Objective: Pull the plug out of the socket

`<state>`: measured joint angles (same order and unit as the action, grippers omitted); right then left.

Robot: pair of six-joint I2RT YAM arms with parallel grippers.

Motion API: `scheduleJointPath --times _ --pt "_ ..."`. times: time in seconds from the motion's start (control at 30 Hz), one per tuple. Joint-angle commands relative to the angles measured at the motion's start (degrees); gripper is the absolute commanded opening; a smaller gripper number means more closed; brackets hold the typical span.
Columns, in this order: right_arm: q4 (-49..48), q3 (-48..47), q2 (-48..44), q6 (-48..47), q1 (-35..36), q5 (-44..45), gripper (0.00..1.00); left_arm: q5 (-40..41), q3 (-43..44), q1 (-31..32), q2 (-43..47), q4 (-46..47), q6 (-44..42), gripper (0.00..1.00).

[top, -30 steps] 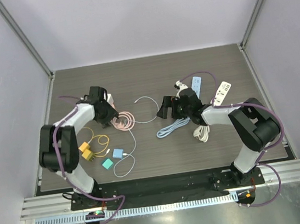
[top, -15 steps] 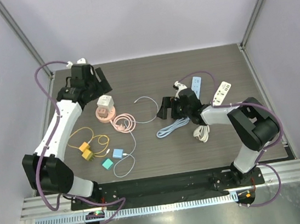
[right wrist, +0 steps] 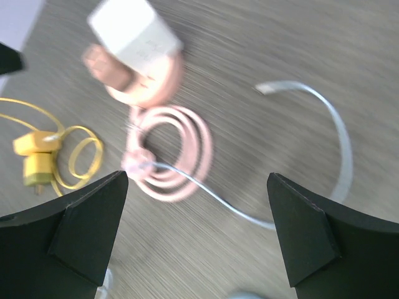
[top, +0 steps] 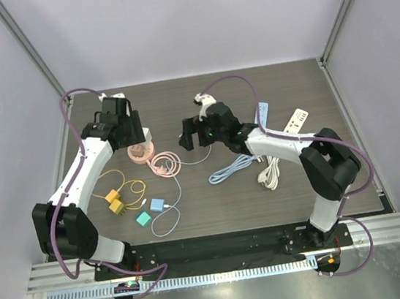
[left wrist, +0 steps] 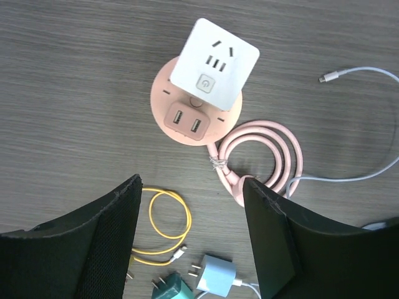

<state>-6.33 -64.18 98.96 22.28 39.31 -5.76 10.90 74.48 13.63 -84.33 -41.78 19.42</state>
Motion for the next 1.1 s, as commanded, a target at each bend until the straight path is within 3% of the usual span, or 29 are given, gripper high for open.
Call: scheduleJointPath --times 0.0,0.17,0.43,0.7,0.9,1.07 --pt "2.9 -8.6 4.3 -4.1 5.2 0.5 0.99 4.0 -1.3 -1.7 7.2 2.9 2.5 0.67" --pt "6.0 -20.9 11.1 -7.9 10.5 1.1 0.99 10.3 -5.0 -5.1 17.0 7.3 6.2 0.68" --pt "15.5 -36.4 27.9 -13.6 12.8 -0.6 0.86 16.4 -11.7 -5.1 31.0 13.8 8.7 0.67" --pt "23.4 -44.3 35.6 -20.5 15.4 5.5 0.72 11.2 -10.6 -5.2 29.1 12.9 9.5 0.67" --pt "25.6 -45.1 37.1 -21.2 15.6 9.8 0.61 8.5 -10.1 -5.2 27.2 12.7 9.7 0.66" --pt "25.8 -47.2 38.7 -21.4 15.6 11.5 0.59 7.8 -10.0 -5.3 26.7 12.4 9.9 0.66"
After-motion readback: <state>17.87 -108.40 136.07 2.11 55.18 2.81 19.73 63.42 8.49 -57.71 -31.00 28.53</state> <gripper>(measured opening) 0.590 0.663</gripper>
